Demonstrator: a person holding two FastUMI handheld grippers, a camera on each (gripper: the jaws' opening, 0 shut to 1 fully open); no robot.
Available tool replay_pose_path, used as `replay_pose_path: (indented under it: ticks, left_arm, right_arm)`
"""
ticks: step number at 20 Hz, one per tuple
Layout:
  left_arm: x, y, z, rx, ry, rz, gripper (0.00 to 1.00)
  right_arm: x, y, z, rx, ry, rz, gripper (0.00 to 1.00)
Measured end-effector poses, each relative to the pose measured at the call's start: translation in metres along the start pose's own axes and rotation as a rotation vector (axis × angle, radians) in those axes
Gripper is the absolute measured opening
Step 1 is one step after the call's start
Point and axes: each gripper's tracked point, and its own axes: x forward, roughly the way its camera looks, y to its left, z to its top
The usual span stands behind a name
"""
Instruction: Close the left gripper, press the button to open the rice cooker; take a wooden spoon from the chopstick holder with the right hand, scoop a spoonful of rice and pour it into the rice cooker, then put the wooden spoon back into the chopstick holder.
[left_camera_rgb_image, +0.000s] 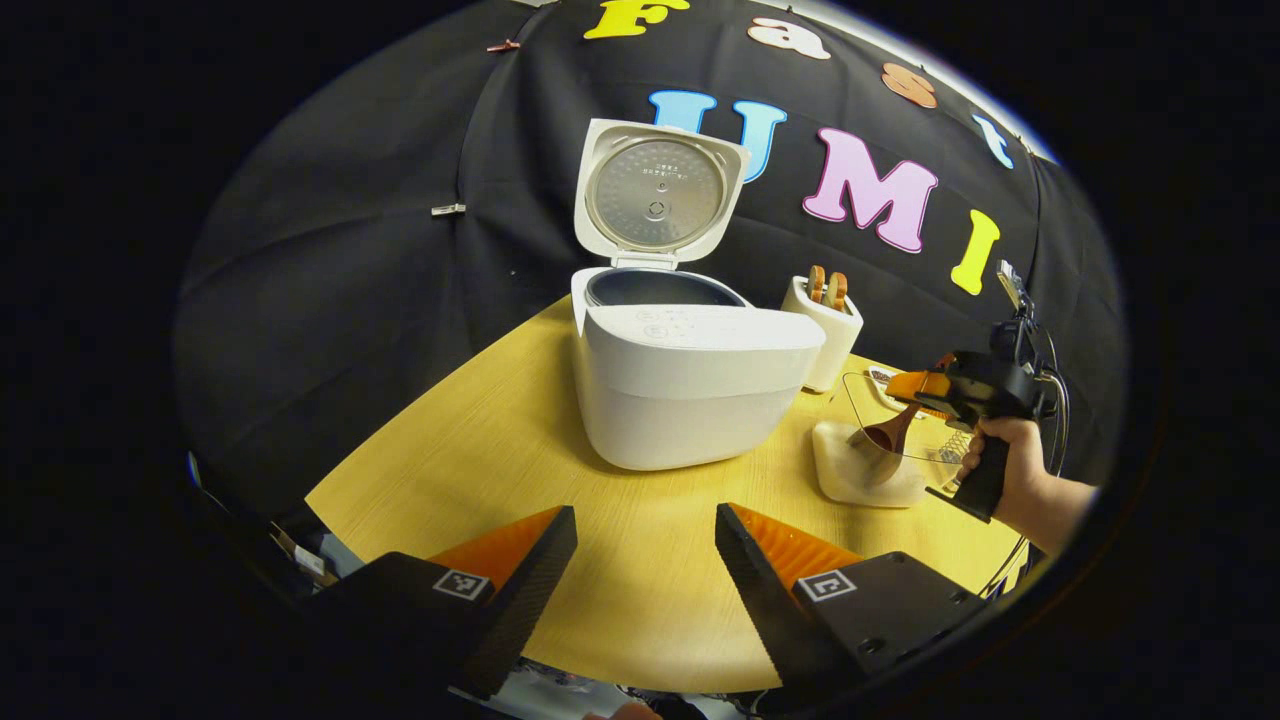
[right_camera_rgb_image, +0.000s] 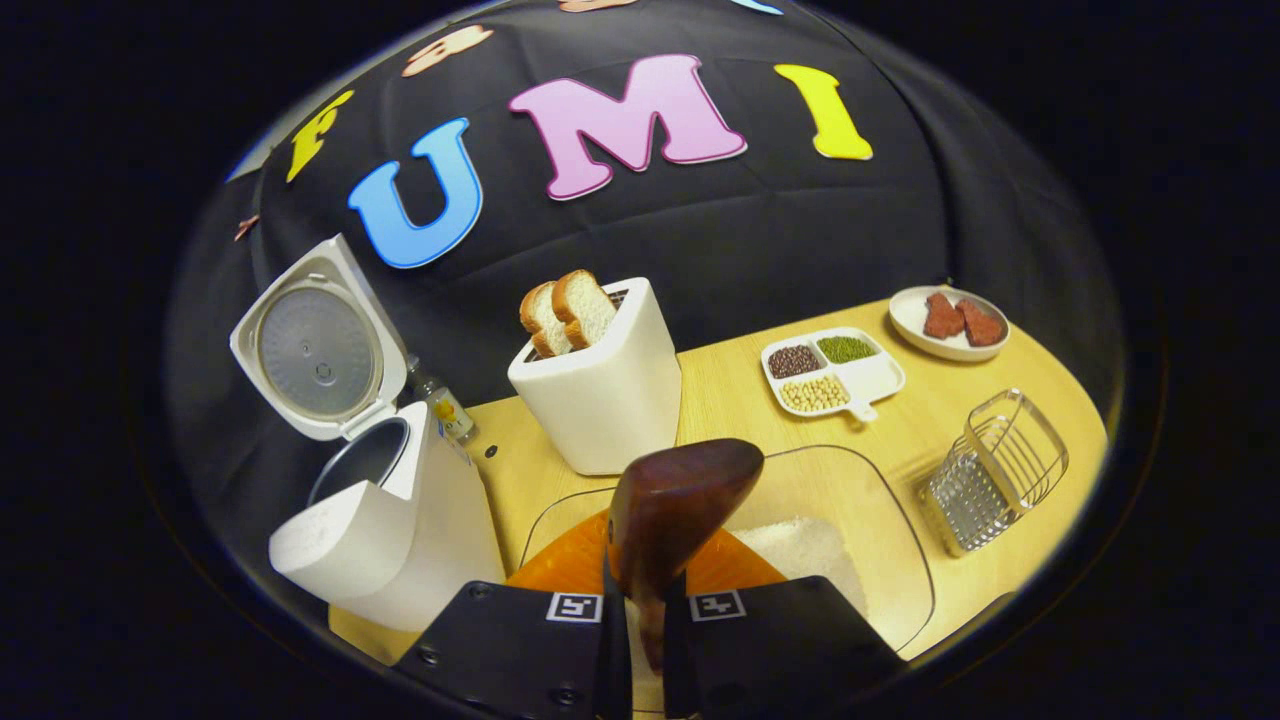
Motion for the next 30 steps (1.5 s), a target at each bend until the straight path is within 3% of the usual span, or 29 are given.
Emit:
replay_pose_path:
  ticks: [8,11,15,21,25,30]
  left_arm:
    - [-0.004,0.005,0.001,-0.018,-0.002,-0.003,0.96]
    - [-0.007,0.005,0.005,-0.005,-0.014,-0.011,0.96]
    - [-0.009,0.002,0.009,0.002,-0.023,-0.022,0.96]
    - [-0.011,-0.006,0.01,0.011,-0.026,-0.037,0.96]
    - [-0.014,-0.005,0.015,0.007,-0.04,-0.03,0.96]
    - [-0.016,0.004,0.017,-0.009,-0.05,-0.016,0.96]
  right_arm:
    - [-0.011,-0.004,0.004,0.265,0.09,0.017,0.17]
    - [-0.021,-0.021,0.022,0.4,0.069,0.0,0.17]
    - [-0.043,-0.051,0.051,0.463,0.006,-0.057,0.17]
    - [-0.066,-0.07,0.096,0.608,-0.045,-0.071,0.17]
    - [-0.074,-0.054,0.125,0.681,-0.053,-0.029,0.16]
    - [-0.074,-0.002,0.159,0.729,-0.063,0.06,0.16]
